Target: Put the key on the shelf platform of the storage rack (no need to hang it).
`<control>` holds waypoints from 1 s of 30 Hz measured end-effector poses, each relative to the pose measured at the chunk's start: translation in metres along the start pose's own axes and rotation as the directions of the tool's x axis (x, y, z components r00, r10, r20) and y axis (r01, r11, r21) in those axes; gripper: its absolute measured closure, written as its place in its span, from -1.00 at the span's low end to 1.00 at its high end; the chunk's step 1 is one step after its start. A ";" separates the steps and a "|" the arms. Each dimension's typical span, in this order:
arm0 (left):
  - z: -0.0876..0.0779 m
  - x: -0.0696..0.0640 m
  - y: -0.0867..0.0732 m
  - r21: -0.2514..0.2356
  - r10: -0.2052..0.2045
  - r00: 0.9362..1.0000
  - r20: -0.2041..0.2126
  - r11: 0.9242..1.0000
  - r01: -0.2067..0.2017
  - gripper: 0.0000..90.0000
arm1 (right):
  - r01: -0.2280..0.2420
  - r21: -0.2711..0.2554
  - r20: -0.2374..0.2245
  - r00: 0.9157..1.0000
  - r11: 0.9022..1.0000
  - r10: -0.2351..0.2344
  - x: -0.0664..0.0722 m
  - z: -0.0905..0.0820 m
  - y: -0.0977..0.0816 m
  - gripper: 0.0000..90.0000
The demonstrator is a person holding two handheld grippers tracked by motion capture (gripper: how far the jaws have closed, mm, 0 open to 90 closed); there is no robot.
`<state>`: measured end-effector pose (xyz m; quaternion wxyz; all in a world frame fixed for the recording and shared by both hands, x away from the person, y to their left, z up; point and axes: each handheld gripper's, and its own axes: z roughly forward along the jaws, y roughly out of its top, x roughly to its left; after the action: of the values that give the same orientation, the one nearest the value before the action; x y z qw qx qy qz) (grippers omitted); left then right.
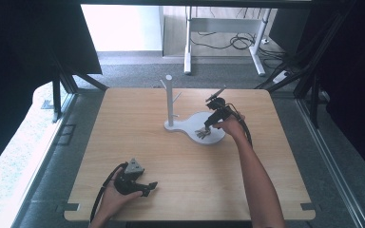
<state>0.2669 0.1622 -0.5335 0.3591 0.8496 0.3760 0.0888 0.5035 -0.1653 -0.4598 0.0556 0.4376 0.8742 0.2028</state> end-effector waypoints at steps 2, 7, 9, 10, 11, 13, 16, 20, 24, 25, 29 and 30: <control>0.000 0.000 0.000 -0.003 -0.004 1.000 -0.001 1.000 0.004 -0.48 | 0.010 -0.009 -0.010 1.000 1.000 -0.011 0.002 -0.004 -0.004 0.29; 0.001 0.000 0.000 0.005 -0.001 1.000 -0.005 1.000 0.001 -0.48 | 0.031 -0.035 -0.019 0.999 0.999 -0.032 0.006 -0.016 -0.014 0.22; 0.002 0.000 0.000 0.010 0.000 1.000 -0.008 1.000 0.000 -0.48 | 0.041 -0.058 -0.030 0.999 0.997 -0.043 0.009 -0.022 -0.019 0.22; 0.002 -0.001 0.000 0.012 0.001 1.000 -0.008 1.000 -0.001 -0.48 | 0.043 -0.069 -0.035 0.998 0.997 -0.046 0.011 -0.025 -0.021 0.21; 0.002 -0.001 0.000 0.014 0.004 1.000 -0.011 1.000 -0.004 -0.48 | 0.049 -0.075 -0.037 0.998 0.996 -0.052 0.012 -0.027 -0.024 0.21; 0.002 0.000 0.000 0.016 0.004 1.000 -0.013 1.000 -0.004 -0.48 | 0.060 -0.083 -0.042 0.997 0.995 -0.064 0.014 -0.032 -0.030 0.19; 0.002 -0.001 0.000 0.013 0.003 1.000 -0.018 1.000 -0.003 -0.48 | 0.063 -0.095 -0.048 0.997 0.993 -0.068 0.015 -0.037 -0.040 0.17; 0.002 0.000 0.000 0.015 0.002 1.000 -0.024 1.000 -0.002 -0.48 | 0.050 -0.125 -0.070 0.996 0.991 -0.059 0.017 -0.043 -0.060 0.17; 0.003 0.000 0.000 0.022 0.007 1.000 -0.027 1.000 -0.006 -0.48 | 0.058 -0.147 -0.068 0.995 0.987 -0.069 0.018 -0.048 -0.084 0.16; 0.003 -0.001 0.000 0.022 0.006 1.000 -0.029 1.000 -0.005 -0.48 | 0.054 -0.153 -0.077 0.995 0.987 -0.066 0.019 -0.050 -0.091 0.16; 0.003 -0.001 -0.001 0.021 0.003 0.999 -0.033 1.000 -0.003 -0.48 | 0.048 -0.179 -0.095 0.993 0.983 -0.066 0.019 -0.054 -0.116 0.16; 0.003 -0.001 -0.001 0.022 0.004 0.999 -0.035 1.000 -0.004 -0.48 | 0.047 -0.186 -0.097 0.993 0.981 -0.066 0.019 -0.054 -0.123 0.16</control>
<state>0.2673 0.1603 -0.5361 0.3427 0.8527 0.3815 0.1002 0.3858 -0.2325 -0.4583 0.0565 0.3947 0.8656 0.3030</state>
